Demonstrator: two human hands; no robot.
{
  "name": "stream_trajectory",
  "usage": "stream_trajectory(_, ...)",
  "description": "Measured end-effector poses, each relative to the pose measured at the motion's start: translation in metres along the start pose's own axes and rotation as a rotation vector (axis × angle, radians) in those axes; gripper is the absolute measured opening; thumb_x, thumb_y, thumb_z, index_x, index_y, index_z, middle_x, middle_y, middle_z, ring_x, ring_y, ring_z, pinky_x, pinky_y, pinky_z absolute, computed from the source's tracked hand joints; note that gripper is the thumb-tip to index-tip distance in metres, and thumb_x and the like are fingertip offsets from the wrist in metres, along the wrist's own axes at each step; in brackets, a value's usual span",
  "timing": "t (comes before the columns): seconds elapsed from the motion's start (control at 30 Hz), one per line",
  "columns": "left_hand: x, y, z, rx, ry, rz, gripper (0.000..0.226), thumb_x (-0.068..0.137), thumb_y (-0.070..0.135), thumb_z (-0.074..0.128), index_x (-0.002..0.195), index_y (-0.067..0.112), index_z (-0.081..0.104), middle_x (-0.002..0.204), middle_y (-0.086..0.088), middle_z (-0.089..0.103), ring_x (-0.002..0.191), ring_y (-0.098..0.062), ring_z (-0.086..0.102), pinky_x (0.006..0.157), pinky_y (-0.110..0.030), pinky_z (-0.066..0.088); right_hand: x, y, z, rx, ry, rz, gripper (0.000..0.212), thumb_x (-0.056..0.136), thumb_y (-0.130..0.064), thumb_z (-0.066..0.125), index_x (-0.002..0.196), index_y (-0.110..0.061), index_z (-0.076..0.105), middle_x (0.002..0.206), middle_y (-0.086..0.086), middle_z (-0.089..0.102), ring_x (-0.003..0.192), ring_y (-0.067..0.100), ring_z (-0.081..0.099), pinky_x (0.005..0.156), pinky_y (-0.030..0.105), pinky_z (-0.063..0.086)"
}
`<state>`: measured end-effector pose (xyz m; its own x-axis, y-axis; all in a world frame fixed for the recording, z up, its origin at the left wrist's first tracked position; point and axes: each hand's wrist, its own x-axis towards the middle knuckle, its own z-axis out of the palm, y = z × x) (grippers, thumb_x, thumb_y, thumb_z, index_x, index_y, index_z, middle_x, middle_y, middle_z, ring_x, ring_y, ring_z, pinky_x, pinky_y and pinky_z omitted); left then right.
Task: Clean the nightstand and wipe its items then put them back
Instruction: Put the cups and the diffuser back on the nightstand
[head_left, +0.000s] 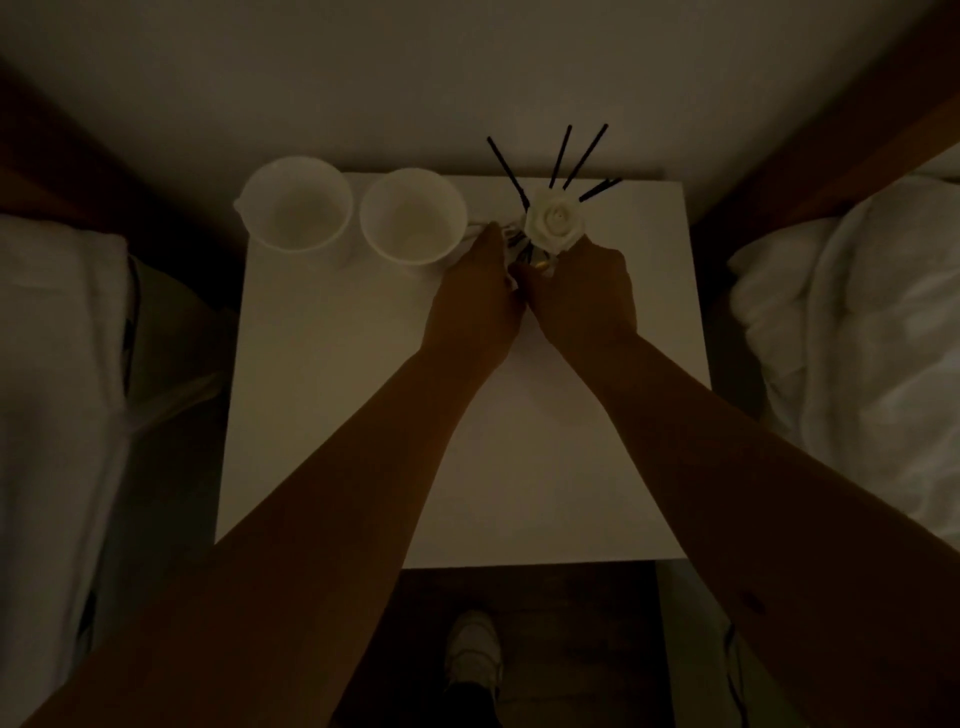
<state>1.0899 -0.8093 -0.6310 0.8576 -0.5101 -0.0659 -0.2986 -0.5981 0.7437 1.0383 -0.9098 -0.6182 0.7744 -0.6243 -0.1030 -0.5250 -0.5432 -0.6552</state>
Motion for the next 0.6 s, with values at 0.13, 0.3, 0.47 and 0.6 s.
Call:
stream_trajectory(0.13, -0.015, -0.003, -0.005, -0.093, -0.072, 0.065, 0.046, 0.088, 0.014, 0.061, 0.132, 0.011, 0.048, 0.117, -0.004, 0.062, 0.107, -0.015, 0.058, 0.092, -0.028, 0.046, -0.003, -0.001, 0.004, -0.027, 0.017, 0.020, 0.045, 0.083, -0.038, 0.069, 0.116, -0.010, 0.059, 0.101, 0.010, 0.068, 0.089, 0.024, 0.065, 0.065, 0.024, 0.044)
stream_trajectory(0.3, -0.048, -0.024, -0.026, 0.040, -0.066, 0.016, 0.060, 0.092, 0.035, 0.055, 0.144, 0.013, 0.034, 0.143, -0.008, 0.045, 0.128, -0.021, 0.045, 0.106, -0.040, 0.037, -0.027, 0.002, 0.007, -0.181, -0.068, 0.075, 0.070, 0.083, -0.040, 0.066, 0.137, -0.006, 0.037, 0.125, 0.014, 0.058, 0.113, 0.031, 0.056, 0.086, 0.034, 0.047)
stream_trajectory(0.47, -0.103, -0.057, -0.081, 0.097, 0.076, -0.036, 0.050, 0.091, 0.041, 0.053, 0.136, 0.020, 0.044, 0.133, -0.003, 0.053, 0.120, -0.019, 0.051, 0.100, -0.035, 0.040, -0.089, -0.023, 0.011, -0.212, -0.055, 0.107, 0.055, 0.085, -0.043, 0.059, 0.130, -0.016, 0.045, 0.118, 0.008, 0.062, 0.106, 0.027, 0.060, 0.080, 0.029, 0.045)
stream_trajectory(0.6, -0.145, -0.091, -0.137, 0.105, 0.127, -0.125, 0.055, 0.090, 0.044, 0.053, 0.139, 0.022, 0.040, 0.141, 0.001, 0.046, 0.128, -0.017, 0.043, 0.102, -0.026, 0.028, -0.151, -0.070, 0.033, -0.218, -0.004, 0.032, 0.066, 0.087, -0.049, 0.055, 0.143, -0.021, 0.034, 0.130, 0.006, 0.057, 0.115, 0.024, 0.056, 0.091, 0.032, 0.042)
